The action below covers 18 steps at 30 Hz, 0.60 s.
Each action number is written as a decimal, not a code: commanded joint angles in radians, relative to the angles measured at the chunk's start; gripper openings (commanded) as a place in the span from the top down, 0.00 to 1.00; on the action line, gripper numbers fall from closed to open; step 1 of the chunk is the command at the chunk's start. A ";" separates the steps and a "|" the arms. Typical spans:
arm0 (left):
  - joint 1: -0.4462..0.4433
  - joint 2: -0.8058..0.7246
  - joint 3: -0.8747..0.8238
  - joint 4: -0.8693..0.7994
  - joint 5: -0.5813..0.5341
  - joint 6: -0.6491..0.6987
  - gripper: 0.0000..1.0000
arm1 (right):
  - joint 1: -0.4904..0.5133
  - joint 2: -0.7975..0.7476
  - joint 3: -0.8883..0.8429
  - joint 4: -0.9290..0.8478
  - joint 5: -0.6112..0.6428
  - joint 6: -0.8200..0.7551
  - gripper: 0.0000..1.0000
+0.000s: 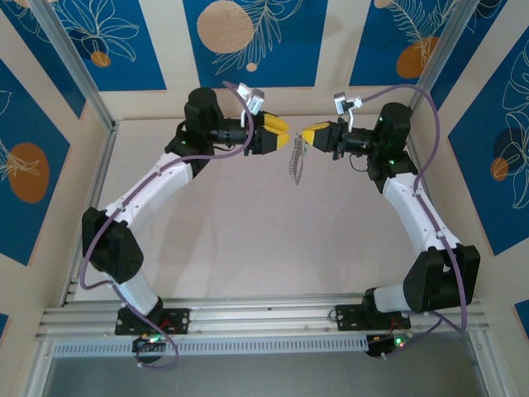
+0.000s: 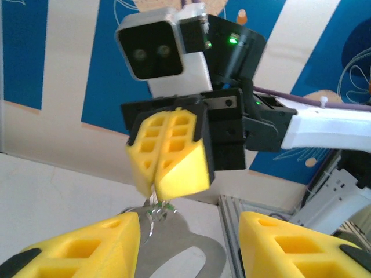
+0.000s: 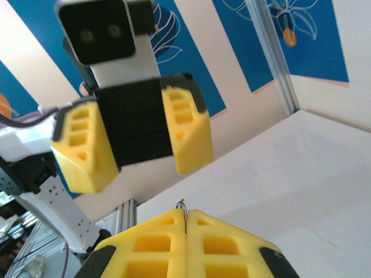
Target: Put the keys on the keyring
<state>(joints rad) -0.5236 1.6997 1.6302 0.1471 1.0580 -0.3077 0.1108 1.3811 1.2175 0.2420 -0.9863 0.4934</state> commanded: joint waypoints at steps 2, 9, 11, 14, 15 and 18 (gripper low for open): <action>0.005 0.052 0.130 -0.350 0.064 0.231 0.52 | 0.008 0.019 0.055 -0.130 -0.069 -0.088 1.00; 0.005 0.102 0.208 -0.468 0.068 0.298 0.53 | 0.026 0.029 0.057 -0.133 -0.066 -0.092 1.00; 0.005 0.107 0.215 -0.473 0.073 0.300 0.54 | 0.033 0.030 0.056 -0.133 -0.060 -0.094 1.00; 0.006 0.110 0.218 -0.470 0.075 0.296 0.57 | 0.039 0.032 0.057 -0.132 -0.059 -0.093 1.00; 0.006 0.111 0.218 -0.469 0.076 0.293 0.58 | 0.041 0.032 0.057 -0.130 -0.058 -0.093 1.00; 0.004 0.114 0.217 -0.460 0.080 0.286 0.59 | 0.046 0.034 0.058 -0.129 -0.056 -0.094 1.00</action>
<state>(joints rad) -0.5236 1.8088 1.8004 -0.3016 1.1000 -0.0418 0.1474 1.4109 1.2438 0.1211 -1.0252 0.4171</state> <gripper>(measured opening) 0.413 0.063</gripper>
